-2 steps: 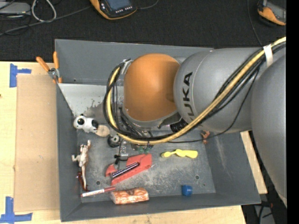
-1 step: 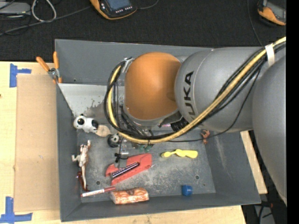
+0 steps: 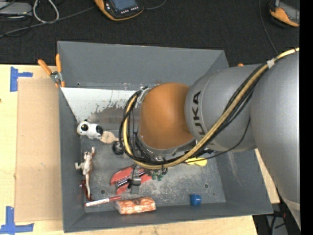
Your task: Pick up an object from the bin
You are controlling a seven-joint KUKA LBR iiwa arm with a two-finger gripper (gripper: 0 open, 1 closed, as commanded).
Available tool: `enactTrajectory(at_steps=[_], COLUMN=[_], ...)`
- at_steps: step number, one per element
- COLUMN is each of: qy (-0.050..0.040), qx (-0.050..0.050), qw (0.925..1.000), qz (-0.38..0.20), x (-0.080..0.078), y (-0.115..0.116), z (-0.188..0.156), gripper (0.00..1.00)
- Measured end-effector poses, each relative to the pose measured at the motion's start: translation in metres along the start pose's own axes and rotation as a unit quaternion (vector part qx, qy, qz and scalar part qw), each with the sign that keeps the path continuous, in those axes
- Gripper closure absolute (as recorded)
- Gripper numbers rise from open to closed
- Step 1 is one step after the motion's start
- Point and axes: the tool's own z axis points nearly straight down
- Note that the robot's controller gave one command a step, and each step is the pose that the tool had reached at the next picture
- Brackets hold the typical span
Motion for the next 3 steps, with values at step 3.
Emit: enactTrajectory(at_steps=[3], qy=[-0.0048], qx=[-0.001], qw=[0.9961], qz=[-0.088], x=[0.015], y=[-0.013], z=[0.016], gripper=[0.0])
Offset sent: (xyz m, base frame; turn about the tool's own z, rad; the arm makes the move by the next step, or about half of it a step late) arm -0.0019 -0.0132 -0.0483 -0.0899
